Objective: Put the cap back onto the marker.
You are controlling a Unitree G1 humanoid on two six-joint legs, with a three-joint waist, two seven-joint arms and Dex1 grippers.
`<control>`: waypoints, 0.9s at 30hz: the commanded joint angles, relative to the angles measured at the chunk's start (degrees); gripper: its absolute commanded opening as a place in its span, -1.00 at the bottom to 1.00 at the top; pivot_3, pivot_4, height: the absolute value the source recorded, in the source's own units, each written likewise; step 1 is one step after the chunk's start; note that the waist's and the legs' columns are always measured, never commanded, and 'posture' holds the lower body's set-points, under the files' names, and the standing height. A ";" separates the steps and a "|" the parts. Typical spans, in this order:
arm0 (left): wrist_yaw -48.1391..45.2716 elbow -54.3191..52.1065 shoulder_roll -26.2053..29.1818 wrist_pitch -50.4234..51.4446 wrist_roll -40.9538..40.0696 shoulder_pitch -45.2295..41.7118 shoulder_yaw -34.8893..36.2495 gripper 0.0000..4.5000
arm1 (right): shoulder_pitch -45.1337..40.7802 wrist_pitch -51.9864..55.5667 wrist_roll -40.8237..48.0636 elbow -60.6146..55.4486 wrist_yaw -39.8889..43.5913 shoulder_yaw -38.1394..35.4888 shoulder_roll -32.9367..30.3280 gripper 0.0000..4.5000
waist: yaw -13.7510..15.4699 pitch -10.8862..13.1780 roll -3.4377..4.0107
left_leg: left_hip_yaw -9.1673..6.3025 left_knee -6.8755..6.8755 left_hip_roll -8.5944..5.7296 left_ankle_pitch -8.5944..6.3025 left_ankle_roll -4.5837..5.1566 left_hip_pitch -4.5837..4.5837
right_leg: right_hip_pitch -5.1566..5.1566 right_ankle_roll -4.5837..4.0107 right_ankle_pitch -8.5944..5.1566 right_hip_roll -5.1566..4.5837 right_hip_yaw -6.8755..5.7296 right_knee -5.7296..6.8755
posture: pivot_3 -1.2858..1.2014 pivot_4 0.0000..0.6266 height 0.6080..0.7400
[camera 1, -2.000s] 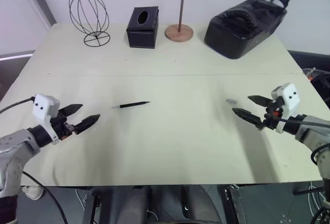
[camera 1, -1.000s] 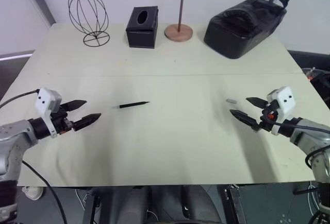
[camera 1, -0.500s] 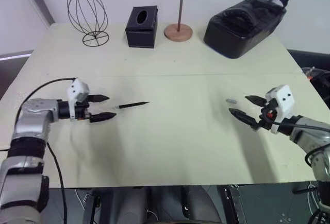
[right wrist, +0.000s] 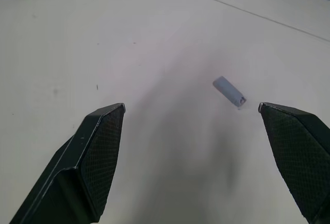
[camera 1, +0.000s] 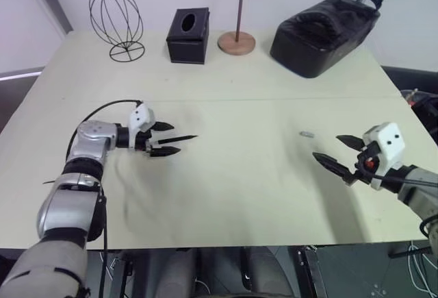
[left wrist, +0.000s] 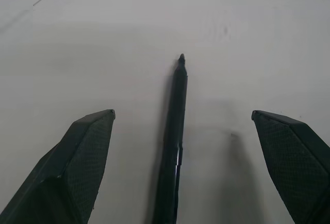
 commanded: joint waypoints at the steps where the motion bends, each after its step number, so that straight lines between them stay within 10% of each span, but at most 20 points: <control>1: 0.57 1.61 -0.30 -1.10 1.84 -2.46 -0.30 0.98 | 0.47 -0.57 0.73 -2.40 -0.61 -1.79 0.44 0.92 | 0.01 0.00 -0.01 | 0.00 0.00 0.00 0.00 0.00 0.00 | 0.00 0.00 0.00 0.00 0.00 0.01 | 0.03 -0.52 1.00; 9: 0.40 4.18 -0.33 -1.32 6.17 -3.59 -1.43 0.88 | 2.13 -1.29 0.55 -3.19 -1.52 -2.22 1.52 0.92 | 0.01 0.00 -0.01 | -0.01 0.03 -0.02 0.00 0.00 0.01 | 0.01 0.01 0.00 0.01 0.01 0.05 | 0.03 -0.52 1.00; 18: 0.14 4.51 0.50 -1.58 7.24 -3.00 -1.34 -0.98 | 1.77 -3.49 -0.10 -0.85 -1.48 -1.28 1.93 0.92 | -0.05 -0.01 -0.01 | 0.00 0.03 -0.01 0.00 0.00 0.05 | 0.01 0.01 -0.01 0.03 0.02 0.11 | 0.03 -0.52 1.00; 27: -2.15 2.58 0.99 -1.95 5.36 -4.07 0.12 -0.98 | -5.14 -13.16 -4.94 11.76 0.38 1.98 1.34 0.92 | -0.41 -0.01 -0.02 | 0.05 0.07 -0.02 0.00 0.00 0.08 | 0.00 0.01 -0.01 0.06 0.05 0.18 | 0.03 -0.52 1.00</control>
